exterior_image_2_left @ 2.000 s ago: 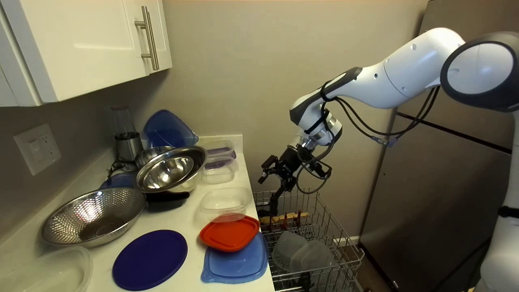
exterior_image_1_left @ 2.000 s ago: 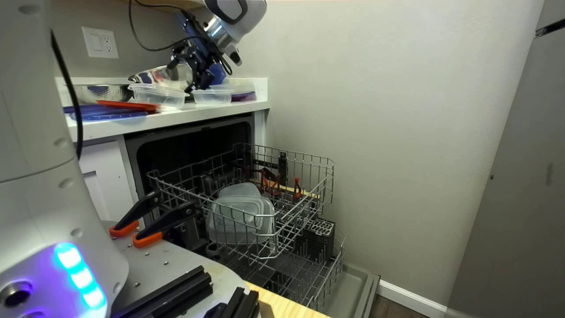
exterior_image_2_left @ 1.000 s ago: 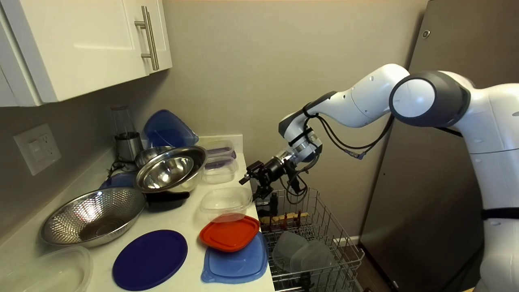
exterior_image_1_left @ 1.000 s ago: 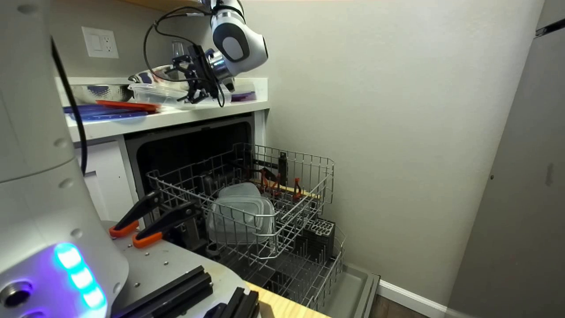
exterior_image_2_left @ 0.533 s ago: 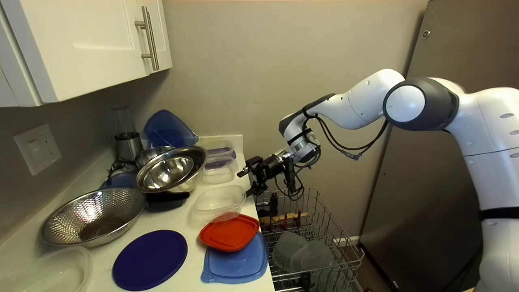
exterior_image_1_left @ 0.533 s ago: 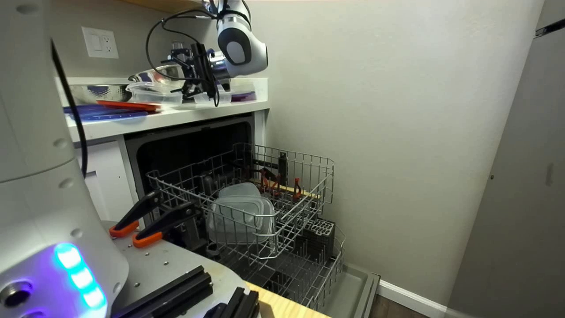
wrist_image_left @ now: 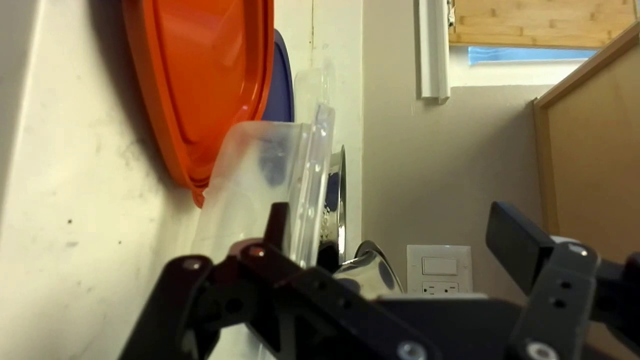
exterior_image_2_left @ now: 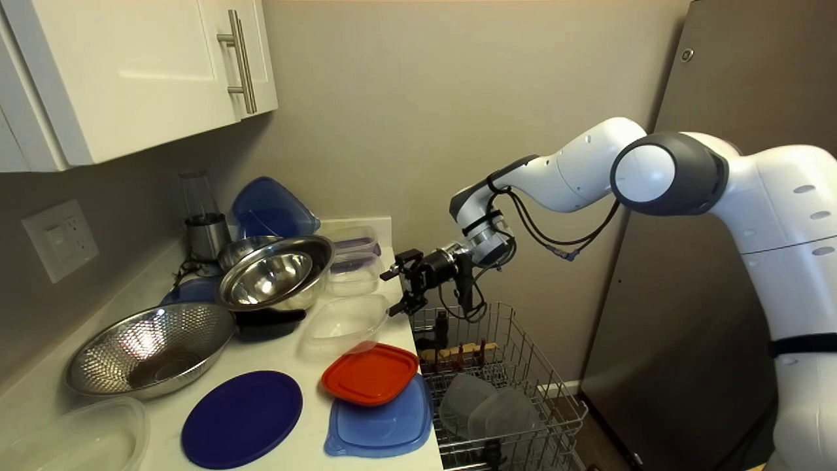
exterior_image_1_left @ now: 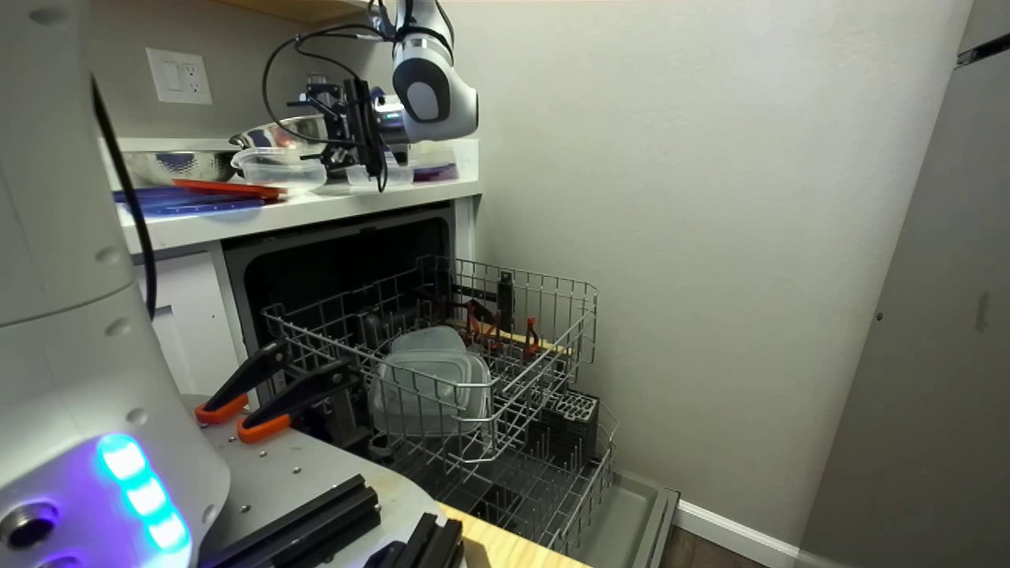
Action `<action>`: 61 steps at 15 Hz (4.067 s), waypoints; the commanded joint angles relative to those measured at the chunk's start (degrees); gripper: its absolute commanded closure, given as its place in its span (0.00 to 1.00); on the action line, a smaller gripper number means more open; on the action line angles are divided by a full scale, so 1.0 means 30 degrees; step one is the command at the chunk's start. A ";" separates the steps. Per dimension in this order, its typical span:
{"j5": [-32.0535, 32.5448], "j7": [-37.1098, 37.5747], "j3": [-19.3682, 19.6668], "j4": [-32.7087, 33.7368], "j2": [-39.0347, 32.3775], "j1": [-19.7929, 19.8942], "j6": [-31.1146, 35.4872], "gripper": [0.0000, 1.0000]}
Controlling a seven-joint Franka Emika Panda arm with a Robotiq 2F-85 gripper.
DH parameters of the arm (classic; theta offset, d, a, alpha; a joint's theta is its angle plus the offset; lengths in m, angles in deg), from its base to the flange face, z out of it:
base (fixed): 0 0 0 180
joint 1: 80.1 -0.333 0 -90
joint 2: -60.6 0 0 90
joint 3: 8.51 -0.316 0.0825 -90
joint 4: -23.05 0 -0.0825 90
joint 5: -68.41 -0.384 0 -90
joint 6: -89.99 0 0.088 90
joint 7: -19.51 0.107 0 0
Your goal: Pick up a lunchbox from the counter and put it in the rack of the dishwasher
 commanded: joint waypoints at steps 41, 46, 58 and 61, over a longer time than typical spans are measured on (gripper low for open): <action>0.3338 0.0717 0.1678 -0.3293 0.5552 -0.0063 0.1324 0.94; 0.5228 0.1776 0.2304 -0.5180 0.9084 0.0423 0.1704 0.94; 1.6718 1.1031 0.0508 -0.4406 1.0070 -0.1281 0.6074 0.94; 2.0516 1.3558 -0.0049 -0.3383 0.8549 -0.2171 0.6560 0.94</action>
